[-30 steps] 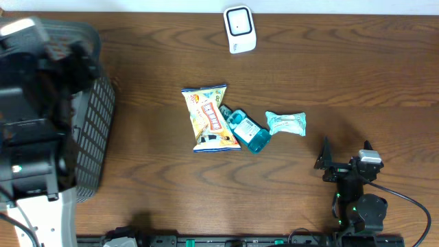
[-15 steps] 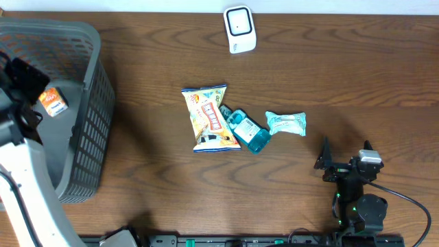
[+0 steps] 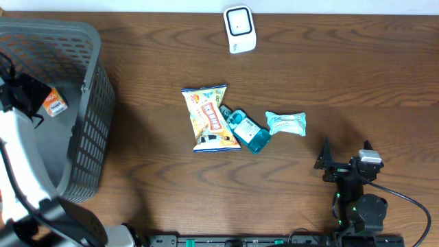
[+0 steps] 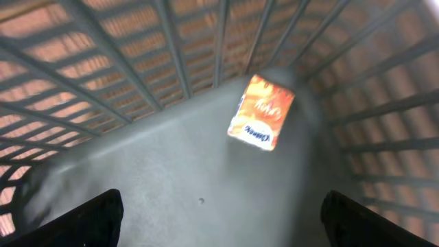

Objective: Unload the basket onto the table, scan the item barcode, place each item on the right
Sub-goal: 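Lower the left gripper into the basket and grasp the orange tissue pack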

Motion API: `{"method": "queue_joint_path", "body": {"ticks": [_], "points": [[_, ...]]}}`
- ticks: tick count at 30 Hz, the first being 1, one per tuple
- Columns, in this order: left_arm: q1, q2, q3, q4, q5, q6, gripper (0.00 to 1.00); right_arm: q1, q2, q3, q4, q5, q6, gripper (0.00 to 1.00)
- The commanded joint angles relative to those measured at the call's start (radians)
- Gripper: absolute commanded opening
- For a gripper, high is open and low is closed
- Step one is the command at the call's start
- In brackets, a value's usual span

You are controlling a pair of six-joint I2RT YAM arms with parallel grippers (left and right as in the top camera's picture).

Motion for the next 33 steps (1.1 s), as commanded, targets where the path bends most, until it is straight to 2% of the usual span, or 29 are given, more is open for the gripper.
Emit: {"method": "queue_joint_path", "body": {"ticks": [1,5,12,18,33], "points": [[0.004,0.084,-0.011,0.002,-0.004,0.114,0.92,0.010,-0.005,-0.002,-0.004,0.005,0.002,0.99],[0.004,0.188,-0.011,0.016,-0.004,0.176,0.92,0.010,-0.005,-0.002,-0.004,0.005,0.002,0.99],[0.002,0.286,-0.012,0.056,-0.002,0.208,0.92,0.010,-0.005,-0.002,-0.004,0.005,0.002,0.99],[0.002,0.347,-0.012,0.126,0.070,0.389,0.92,0.010,-0.005,-0.002,-0.004,0.005,0.002,0.99],[0.002,0.487,-0.012,0.272,0.085,0.389,0.98,0.010,-0.005,-0.002,-0.004,0.005,0.002,0.99]]}}
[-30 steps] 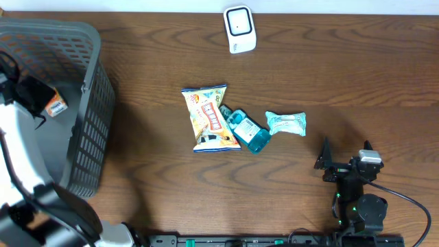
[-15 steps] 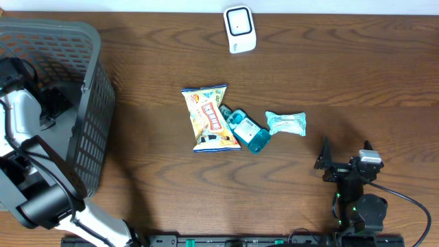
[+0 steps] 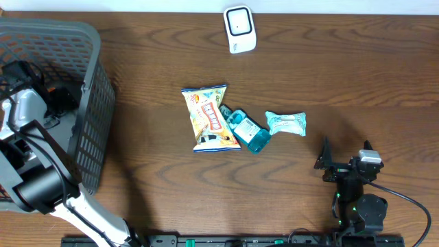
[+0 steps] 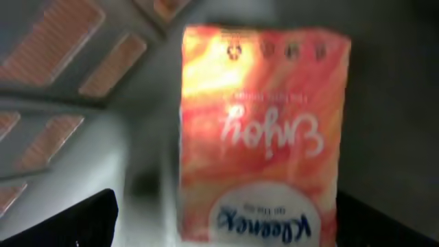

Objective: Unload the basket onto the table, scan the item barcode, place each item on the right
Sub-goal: 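Lower the left gripper into the basket and grasp the orange tissue pack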

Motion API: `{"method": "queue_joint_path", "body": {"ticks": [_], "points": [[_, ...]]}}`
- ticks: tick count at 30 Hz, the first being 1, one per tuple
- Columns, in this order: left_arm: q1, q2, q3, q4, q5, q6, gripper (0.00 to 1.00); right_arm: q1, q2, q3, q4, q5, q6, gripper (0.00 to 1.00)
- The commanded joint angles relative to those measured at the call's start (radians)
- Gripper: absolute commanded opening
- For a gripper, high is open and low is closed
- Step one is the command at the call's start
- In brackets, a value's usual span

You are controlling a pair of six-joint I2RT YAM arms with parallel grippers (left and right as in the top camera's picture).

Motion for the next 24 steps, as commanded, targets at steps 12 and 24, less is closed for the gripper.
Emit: {"method": "queue_joint_path", "body": {"ticks": [12,24], "points": [[0.002,0.055,-0.009,0.003,0.006,0.017,0.36,0.010,-0.005,-0.002,-0.004,0.005,0.002,0.99],[0.002,-0.243,-0.009,-0.045,0.006,-0.023,0.36,0.010,-0.005,-0.002,-0.004,0.005,0.002,0.99]]}}
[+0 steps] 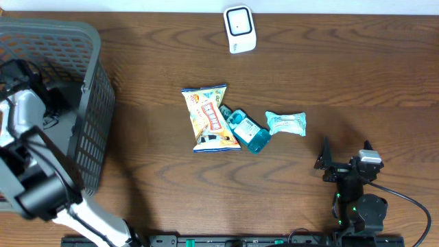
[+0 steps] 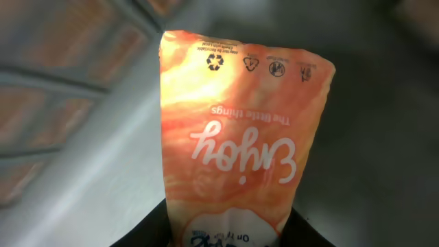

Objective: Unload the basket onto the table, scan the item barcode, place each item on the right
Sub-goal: 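Lower the left gripper into the basket and grasp the orange tissue pack, then lift the orange tissue pack out and carry it toward the scanner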

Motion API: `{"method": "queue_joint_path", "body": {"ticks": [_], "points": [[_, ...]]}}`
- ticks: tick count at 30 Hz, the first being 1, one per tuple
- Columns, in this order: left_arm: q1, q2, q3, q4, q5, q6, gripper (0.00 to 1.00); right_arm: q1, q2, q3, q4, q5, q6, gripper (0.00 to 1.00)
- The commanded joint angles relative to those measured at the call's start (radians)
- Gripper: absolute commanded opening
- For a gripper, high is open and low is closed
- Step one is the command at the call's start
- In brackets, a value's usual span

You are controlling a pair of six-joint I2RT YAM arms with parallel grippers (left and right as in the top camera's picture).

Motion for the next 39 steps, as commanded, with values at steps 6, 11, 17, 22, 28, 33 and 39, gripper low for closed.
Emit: {"method": "queue_joint_path", "body": {"ticks": [6,11,17,22,28,33,39], "points": [[0.003,-0.404,0.006,-0.038,0.016,-0.121,0.36,0.010,-0.005,-0.002,-0.003,0.005,0.002,0.99],[-0.034,-0.634,0.006,-0.080,0.174,-0.153,0.36,0.010,-0.005,-0.002,-0.003,0.005,0.002,0.99],[-0.246,-0.799,0.006,-0.111,0.244,-0.192,0.36,0.010,-0.005,-0.002,-0.003,0.005,0.002,0.99],[-0.503,-0.809,0.006,-0.114,0.243,-0.192,0.36,0.010,-0.005,-0.002,-0.003,0.005,0.002,0.99],[-0.818,-0.675,0.006,-0.100,0.121,-0.200,0.36,0.010,-0.005,-0.002,-0.003,0.005,0.002,0.99],[-0.959,-0.528,0.006,-0.037,0.115,-0.200,0.36,0.010,-0.005,-0.002,-0.003,0.005,0.002,0.99],[-1.051,-0.346,0.006,0.072,0.115,-0.200,0.37,0.010,-0.005,-0.002,-0.003,0.005,0.002,0.99]]}}
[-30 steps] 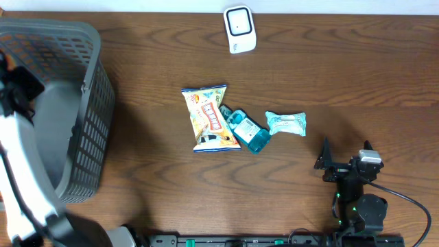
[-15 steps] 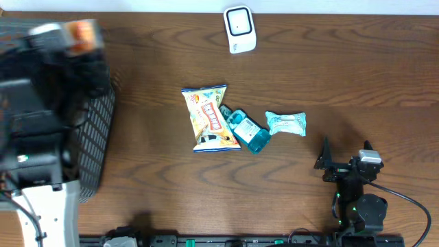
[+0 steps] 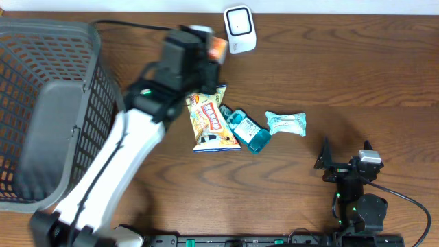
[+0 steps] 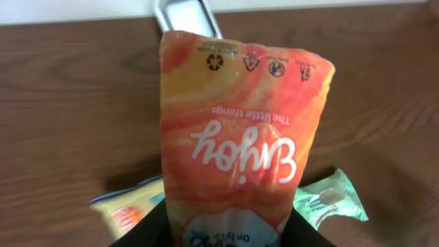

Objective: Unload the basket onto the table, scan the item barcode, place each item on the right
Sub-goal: 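Lift the orange tissue pack out and carry it toward the scanner, then release the orange tissue pack beside the wipes pack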

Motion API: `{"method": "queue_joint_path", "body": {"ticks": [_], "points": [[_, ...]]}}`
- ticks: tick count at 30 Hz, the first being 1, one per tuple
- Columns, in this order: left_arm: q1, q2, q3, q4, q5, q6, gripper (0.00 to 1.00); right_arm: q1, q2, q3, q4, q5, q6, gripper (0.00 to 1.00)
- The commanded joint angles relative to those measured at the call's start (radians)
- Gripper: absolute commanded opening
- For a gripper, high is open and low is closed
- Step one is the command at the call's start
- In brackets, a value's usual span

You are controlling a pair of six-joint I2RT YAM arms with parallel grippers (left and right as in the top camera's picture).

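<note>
My left gripper point(image 3: 209, 53) is shut on an orange tissue pack point(image 4: 240, 137), held in the air over the back of the table. The pack point(image 3: 217, 48) is just left of the white scanner point(image 3: 239, 29). In the left wrist view, the scanner point(image 4: 188, 15) shows just past the pack's top edge. The black fingers point(image 4: 147, 230) clamp the pack's lower end from both sides. No barcode shows on the side facing me. My right gripper point(image 3: 343, 168) rests low at the table's front right, far from everything.
A yellow snack bag point(image 3: 209, 118), a teal bottle point(image 3: 245, 130) and a mint-green packet point(image 3: 286, 123) lie mid-table under and beside my left arm. The grey basket point(image 3: 89, 103) stands at the left edge. A black cable runs along the back.
My left gripper, then inside the basket shut on the orange pack, is now out of the basket and holds the pack over the table beside the scanner. The right arm has not moved.
First my left gripper was open above the orange pack lying in the basket. Then it was close over the pack, still open. Then it was shut on the pack inside the basket. Now the pack is held up next to the scanner.
</note>
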Motion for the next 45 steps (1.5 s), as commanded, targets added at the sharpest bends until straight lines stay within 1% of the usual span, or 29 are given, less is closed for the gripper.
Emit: {"method": "queue_joint_path", "body": {"ticks": [1,4,10,16,19,23,25,27,30,31,32,34,35,41,45], "points": [[-0.041,0.095,0.006,0.048,-0.018,-0.016,0.37,0.010,-0.005,-0.002,-0.004,0.005,0.002,0.99],[-0.074,0.204,0.006,0.108,-0.018,-0.077,0.37,0.010,-0.005,-0.002,-0.004,0.005,0.002,0.99],[-0.135,0.343,0.006,0.220,-0.017,-0.080,0.37,0.010,-0.005,-0.002,-0.004,0.005,0.002,0.99],[-0.193,0.432,0.006,0.336,-0.019,-0.080,0.37,0.010,-0.005,-0.002,-0.004,0.005,0.002,0.99],[-0.218,0.493,0.006,0.368,-0.027,-0.080,0.38,0.010,-0.005,-0.002,-0.004,0.005,0.002,0.99],[-0.239,0.534,0.006,0.352,-0.026,-0.098,0.38,0.010,-0.005,-0.002,-0.004,0.005,0.002,0.99],[-0.249,0.531,0.006,0.349,-0.026,-0.098,0.49,0.010,-0.005,-0.002,-0.004,0.005,0.002,0.99],[-0.253,0.513,0.006,0.343,-0.026,-0.098,0.65,0.010,-0.005,-0.002,-0.004,0.005,0.002,0.99],[-0.253,0.468,0.007,0.309,-0.039,-0.098,0.82,0.010,-0.005,-0.002,-0.004,0.005,0.002,0.99],[-0.252,0.442,0.007,0.286,-0.066,-0.098,0.85,0.010,-0.005,-0.002,-0.004,0.005,0.002,0.99],[-0.251,0.391,0.008,0.246,-0.132,-0.087,0.91,0.010,-0.005,-0.002,-0.004,0.005,0.002,0.99],[-0.251,0.327,0.009,0.211,-0.211,-0.047,0.99,0.010,-0.005,-0.002,-0.004,0.005,0.002,0.99],[-0.251,0.296,0.009,0.198,-0.244,-0.026,1.00,0.010,-0.005,-0.002,-0.004,0.005,0.002,0.99],[-0.246,0.083,0.011,0.181,-0.454,0.122,0.98,0.010,-0.005,-0.002,-0.003,0.005,0.002,0.99],[-0.202,-0.037,0.023,0.185,-0.537,0.214,0.98,0.010,-0.005,-0.002,-0.003,0.005,0.002,0.99]]}}
